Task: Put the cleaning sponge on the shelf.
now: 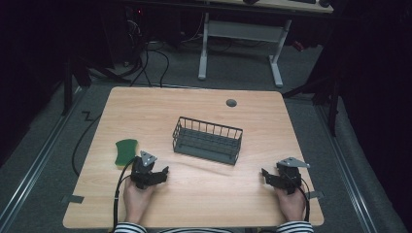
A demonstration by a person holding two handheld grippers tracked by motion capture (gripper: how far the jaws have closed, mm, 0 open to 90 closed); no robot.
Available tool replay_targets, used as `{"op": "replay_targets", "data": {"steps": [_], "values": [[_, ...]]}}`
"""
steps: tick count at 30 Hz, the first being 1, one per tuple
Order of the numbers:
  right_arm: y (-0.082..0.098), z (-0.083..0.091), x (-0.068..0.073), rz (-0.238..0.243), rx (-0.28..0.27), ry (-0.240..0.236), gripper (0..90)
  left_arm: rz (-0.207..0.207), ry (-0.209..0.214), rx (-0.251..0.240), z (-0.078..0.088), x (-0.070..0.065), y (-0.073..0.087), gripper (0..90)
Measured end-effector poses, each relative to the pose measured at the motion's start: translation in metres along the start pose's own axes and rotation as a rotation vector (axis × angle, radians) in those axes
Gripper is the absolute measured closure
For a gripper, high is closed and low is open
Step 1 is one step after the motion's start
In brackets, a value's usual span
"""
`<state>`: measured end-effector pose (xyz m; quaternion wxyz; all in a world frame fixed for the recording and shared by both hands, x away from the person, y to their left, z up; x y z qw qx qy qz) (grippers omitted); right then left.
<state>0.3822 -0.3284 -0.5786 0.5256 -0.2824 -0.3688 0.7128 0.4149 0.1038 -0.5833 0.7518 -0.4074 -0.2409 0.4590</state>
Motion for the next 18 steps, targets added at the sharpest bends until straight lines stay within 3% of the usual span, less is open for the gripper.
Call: {"op": "replay_targets", "data": {"steps": [15, 18], "values": [[-0.0003, 0.0, 0.0005, -0.001, -0.001, -0.005, 32.1, 0.005, -0.007, 0.001, -0.0005, 0.0, -0.0003, 23.6], [-0.0007, -0.0005, 0.0009, -0.008, 0.0, 0.003, 32.0, 0.02, -0.019, -0.005, 0.0002, 0.0014, -0.0007, 27.1]]}}
Point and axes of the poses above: each handheld gripper's, and its own axes: z roughly backward along the jaws, y roughly out of its underside, x roughly to its left, the point moved 7 cm from there along -z, roughly forward along the jaws, and after that the axes turned 9 degrees about -x, right-handed, at the moved point
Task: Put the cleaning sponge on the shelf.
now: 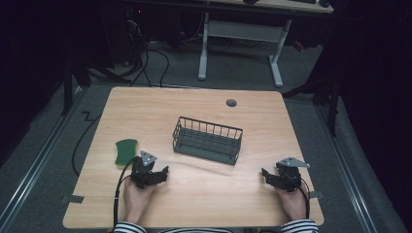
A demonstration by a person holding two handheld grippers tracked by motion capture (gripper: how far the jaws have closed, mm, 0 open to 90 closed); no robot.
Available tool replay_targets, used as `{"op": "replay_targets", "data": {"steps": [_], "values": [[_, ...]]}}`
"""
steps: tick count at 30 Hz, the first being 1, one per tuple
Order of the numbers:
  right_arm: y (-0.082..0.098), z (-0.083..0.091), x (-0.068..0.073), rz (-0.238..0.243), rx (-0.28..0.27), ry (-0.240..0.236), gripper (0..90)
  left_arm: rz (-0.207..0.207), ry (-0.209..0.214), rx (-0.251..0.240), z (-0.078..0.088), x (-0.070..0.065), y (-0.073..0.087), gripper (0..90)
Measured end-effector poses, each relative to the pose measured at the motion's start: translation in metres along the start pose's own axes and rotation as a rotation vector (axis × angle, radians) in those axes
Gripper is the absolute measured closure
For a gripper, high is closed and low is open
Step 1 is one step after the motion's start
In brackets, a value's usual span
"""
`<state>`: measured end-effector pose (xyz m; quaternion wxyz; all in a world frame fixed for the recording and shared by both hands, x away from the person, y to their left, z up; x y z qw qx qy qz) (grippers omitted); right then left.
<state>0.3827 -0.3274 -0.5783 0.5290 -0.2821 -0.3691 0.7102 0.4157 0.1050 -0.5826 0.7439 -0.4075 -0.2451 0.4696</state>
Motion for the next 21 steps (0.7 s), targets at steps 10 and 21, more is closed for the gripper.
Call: {"op": "replay_targets", "data": {"steps": [10, 21], "values": [[-0.004, -0.002, 0.006, 0.003, 0.021, -0.003, 39.6, -0.008, -0.005, 0.02, 0.001, 0.001, -0.005, 33.5], [-0.033, 0.003, 0.046, 0.066, -0.072, -0.105, 53.9, 0.003, 0.068, -0.001, 0.001, -0.006, -0.036, 38.0]]}}
Point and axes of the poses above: each handheld gripper's, and its own axes: z roughly backward along the jaws, y roughly out of its underside, x roughly to its left, the point moved 7 cm from there along -z, roughly forward along the jaws, and after that the axes turned 9 degrees about -x, right-handed, at the moved point
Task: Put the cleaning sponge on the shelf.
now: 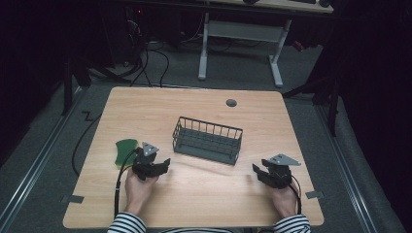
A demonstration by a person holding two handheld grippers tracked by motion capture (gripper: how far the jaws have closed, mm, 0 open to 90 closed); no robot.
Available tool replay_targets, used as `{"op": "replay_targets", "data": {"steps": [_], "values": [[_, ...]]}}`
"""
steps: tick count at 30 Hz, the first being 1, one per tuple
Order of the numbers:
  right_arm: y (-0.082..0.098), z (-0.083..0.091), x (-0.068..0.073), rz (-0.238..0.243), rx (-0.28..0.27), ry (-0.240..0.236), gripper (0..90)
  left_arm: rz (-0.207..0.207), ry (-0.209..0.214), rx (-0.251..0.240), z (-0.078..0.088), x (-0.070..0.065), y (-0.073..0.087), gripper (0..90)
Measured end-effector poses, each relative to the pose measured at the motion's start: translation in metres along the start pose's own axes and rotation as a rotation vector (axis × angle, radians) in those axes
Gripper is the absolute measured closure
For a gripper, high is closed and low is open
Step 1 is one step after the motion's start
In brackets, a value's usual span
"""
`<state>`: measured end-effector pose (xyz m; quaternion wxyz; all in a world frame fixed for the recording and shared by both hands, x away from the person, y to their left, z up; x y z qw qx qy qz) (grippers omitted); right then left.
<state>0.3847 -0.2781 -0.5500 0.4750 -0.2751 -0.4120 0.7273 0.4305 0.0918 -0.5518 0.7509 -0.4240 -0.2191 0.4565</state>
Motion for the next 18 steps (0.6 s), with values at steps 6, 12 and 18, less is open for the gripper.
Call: {"op": "replay_targets", "data": {"steps": [6, 12, 18], "values": [[-0.016, -0.009, 0.02, 0.021, 0.0, -0.064, 56.3, -0.01, 0.02, -0.011, -0.006, 0.0, -0.025, 41.7], [-0.025, -0.017, 0.031, 0.002, -0.002, -0.101, 57.5, -0.028, 0.023, -0.004, -0.014, 0.0, -0.035, 42.9], [-0.031, -0.028, 0.039, -0.003, -0.006, -0.132, 60.6, -0.04, 0.023, 0.021, -0.031, 0.001, -0.037, 44.2]]}}
Point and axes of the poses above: each handheld gripper's, and its own axes: z roughly backward along the jaws, y roughly out of its underside, x roughly to its left, the point moved 7 cm from there along -z, roughly forward along the jaws, and after that the axes turned 9 degrees about -x, right-handed, at the moved point
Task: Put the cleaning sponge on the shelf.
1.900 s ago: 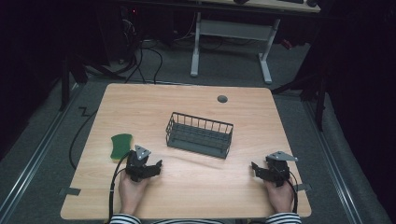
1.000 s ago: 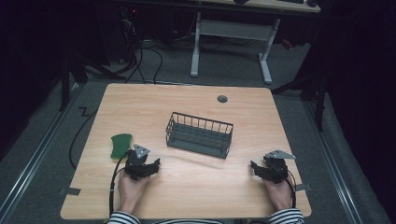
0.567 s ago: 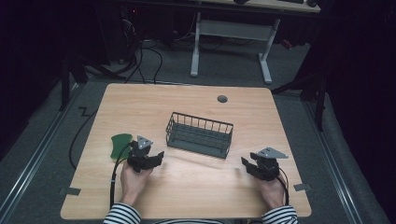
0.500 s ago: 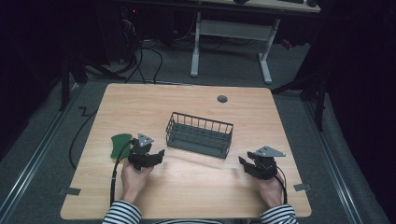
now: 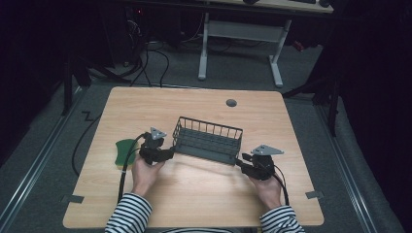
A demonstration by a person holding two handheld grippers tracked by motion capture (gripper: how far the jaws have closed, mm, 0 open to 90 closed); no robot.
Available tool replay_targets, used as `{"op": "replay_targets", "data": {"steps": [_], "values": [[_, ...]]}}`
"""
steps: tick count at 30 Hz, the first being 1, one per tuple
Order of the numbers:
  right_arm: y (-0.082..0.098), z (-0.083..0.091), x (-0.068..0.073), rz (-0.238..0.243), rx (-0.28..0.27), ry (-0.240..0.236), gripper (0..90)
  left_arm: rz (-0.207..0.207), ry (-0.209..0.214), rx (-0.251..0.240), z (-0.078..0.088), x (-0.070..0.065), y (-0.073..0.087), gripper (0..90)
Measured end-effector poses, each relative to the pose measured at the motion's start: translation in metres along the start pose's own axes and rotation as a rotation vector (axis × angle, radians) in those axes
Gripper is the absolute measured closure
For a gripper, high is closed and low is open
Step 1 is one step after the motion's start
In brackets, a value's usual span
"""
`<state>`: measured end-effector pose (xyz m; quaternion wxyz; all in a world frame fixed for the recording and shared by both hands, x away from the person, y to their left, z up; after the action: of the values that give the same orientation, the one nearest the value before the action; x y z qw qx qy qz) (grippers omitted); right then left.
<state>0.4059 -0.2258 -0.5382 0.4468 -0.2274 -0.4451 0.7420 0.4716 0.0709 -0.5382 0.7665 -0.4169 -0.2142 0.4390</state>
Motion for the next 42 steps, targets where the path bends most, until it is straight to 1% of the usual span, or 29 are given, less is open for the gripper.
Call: {"op": "replay_targets", "data": {"steps": [1, 4, 7, 11, 19, 24, 25, 26, 27, 29, 30, 33, 37, 39, 42], "values": [[0.0, -0.002, 0.0, 0.005, 0.003, -0.002, 61.4, -0.001, -0.001, 0.002, -0.002, 0.0, 0.0, 44.7], [0.001, -0.005, 0.0, -0.006, 0.012, -0.008, 62.8, 0.0, 0.0, 0.007, -0.007, 0.001, -0.001, 45.8], [0.001, -0.009, 0.002, -0.007, 0.019, -0.014, 65.8, 0.003, 0.003, 0.006, -0.013, 0.002, -0.003, 49.6], [0.0, -0.012, 0.002, -0.011, 0.019, -0.018, 70.3, 0.006, 0.015, -0.018, -0.014, 0.002, -0.004, 58.3], [0.0, -0.014, 0.0, -0.021, 0.024, -0.014, 78.9, 0.019, 0.045, -0.027, -0.018, 0.0, -0.004, 69.3], [0.0, -0.015, 0.0, -0.021, 0.027, -0.018, 79.5, 0.02, 0.061, -0.024, -0.018, 0.0, -0.004, 75.1], [0.0, -0.015, -0.001, -0.024, 0.029, -0.019, 79.6, 0.011, 0.063, -0.027, -0.018, 0.0, -0.005, 76.4], [0.0, -0.015, -0.001, -0.025, 0.029, -0.019, 79.7, 0.011, 0.063, -0.027, -0.018, 0.0, -0.005, 77.9], [0.0, -0.015, -0.001, -0.027, 0.03, -0.019, 79.8, 0.017, 0.073, -0.016, -0.017, -0.002, -0.003, 79.5], [0.0, -0.015, -0.001, -0.027, 0.033, -0.019, 79.9, 0.015, 0.077, -0.01, -0.017, -0.002, -0.003, 82.4], [-0.001, -0.016, -0.001, -0.024, 0.032, -0.019, 80.0, 0.015, 0.087, 0.0, -0.017, -0.004, -0.002, 83.8], [-0.001, -0.016, -0.001, -0.026, 0.033, -0.02, 80.2, 0.008, 0.083, 0.007, -0.016, -0.004, -0.001, 86.0], [-0.002, -0.017, -0.002, -0.027, 0.041, -0.021, 80.5, -0.005, 0.083, 0.019, -0.012, -0.005, 0.0, 86.3], [-0.002, -0.018, -0.003, -0.025, 0.042, -0.019, 80.7, -0.002, 0.08, 0.017, -0.007, -0.006, -0.001, 86.5], [-0.003, -0.018, -0.005, -0.028, 0.043, -0.019, 81.3, -0.006, 0.089, 0.018, -0.002, -0.008, 0.001, 86.6]]}}
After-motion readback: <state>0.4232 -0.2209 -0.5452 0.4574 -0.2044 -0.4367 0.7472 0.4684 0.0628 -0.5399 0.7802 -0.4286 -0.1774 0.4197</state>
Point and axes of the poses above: each handheld gripper's, and its own axes: z roughly backward along the jaws, y roughly out of its underside, x roughly to its left, the point moved 7 cm from there along -z, roughly forward along the jaws, and after that the axes turned 9 degrees about -x, right-handed, at the moved point
